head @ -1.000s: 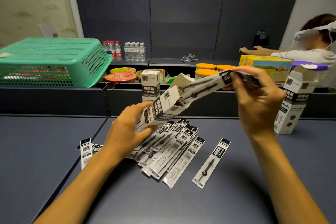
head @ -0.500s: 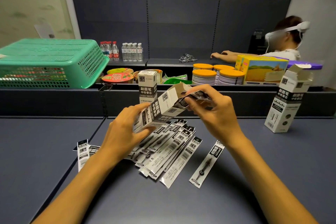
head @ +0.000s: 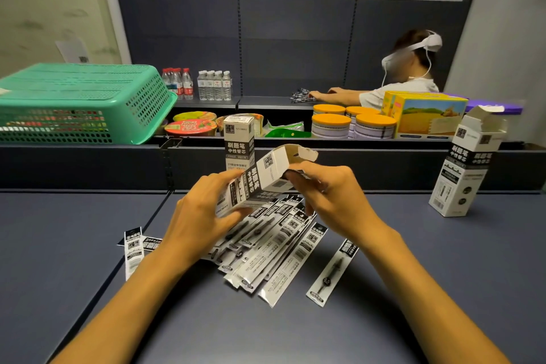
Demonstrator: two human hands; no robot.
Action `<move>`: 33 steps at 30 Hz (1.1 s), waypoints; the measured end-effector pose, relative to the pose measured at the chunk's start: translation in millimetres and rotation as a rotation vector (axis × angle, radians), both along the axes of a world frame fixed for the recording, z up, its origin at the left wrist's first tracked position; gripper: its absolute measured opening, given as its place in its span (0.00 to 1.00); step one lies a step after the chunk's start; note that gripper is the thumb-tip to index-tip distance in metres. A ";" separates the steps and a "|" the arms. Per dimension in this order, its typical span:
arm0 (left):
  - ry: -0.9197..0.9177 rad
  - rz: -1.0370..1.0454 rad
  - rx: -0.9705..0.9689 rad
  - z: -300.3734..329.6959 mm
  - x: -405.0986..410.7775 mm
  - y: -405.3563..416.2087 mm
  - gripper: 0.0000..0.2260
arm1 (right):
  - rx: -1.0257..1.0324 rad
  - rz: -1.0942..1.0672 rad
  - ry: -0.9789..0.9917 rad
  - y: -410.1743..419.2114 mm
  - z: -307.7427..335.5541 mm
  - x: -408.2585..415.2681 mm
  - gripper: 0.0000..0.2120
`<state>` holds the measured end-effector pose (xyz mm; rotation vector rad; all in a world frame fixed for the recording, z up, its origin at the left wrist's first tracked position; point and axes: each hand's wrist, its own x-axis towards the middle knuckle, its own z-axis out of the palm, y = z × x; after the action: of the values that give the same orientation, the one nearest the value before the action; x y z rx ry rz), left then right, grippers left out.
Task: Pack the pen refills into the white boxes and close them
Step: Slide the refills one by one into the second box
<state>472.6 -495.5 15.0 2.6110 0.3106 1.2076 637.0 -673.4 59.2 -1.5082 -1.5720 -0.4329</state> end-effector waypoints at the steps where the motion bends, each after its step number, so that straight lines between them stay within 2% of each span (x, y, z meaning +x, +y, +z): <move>1: 0.000 0.000 0.002 0.2 -0.1 0.2 0.31 | -0.001 -0.011 0.007 -1.5 1.2 -0.5 0.16; 4: 0.005 0.007 0.001 0.5 0.4 1.5 0.32 | 0.037 -0.006 0.094 -6.3 5.6 -2.1 0.15; 6: 0.006 0.010 -0.002 0.0 0.4 1.1 0.32 | 0.045 -0.033 0.051 -6.8 4.3 -1.6 0.14; 11: 0.004 -0.025 0.015 1.6 0.4 -2.8 0.30 | -0.175 -0.082 -0.019 -4.0 1.8 -10.4 0.23; 15: -0.001 -0.037 0.032 3.3 0.4 -5.9 0.30 | -0.255 -0.062 -0.012 -2.9 4.0 -18.0 0.19; 20: -0.013 0.001 0.004 2.6 -0.5 -1.6 0.32 | -0.063 -0.062 0.024 -5.4 3.6 -11.0 0.22; 26: -0.018 0.014 -0.010 2.0 -1.3 -1.6 0.30 | 0.268 -0.134 -0.115 -5.7 5.7 -7.8 0.10; 30: -0.022 0.019 -0.010 2.6 -1.4 -1.9 0.30 | 0.221 -0.073 -0.146 -7.3 5.4 -9.4 0.06; 33: -0.023 0.022 -0.010 2.5 -1.3 -2.4 0.31 | 0.109 0.018 -0.016 -5.5 3.3 -12.8 0.06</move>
<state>471.3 -497.9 17.5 2.5897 0.3403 1.2391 624.2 -678.8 62.5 -1.4099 -1.5478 -0.5135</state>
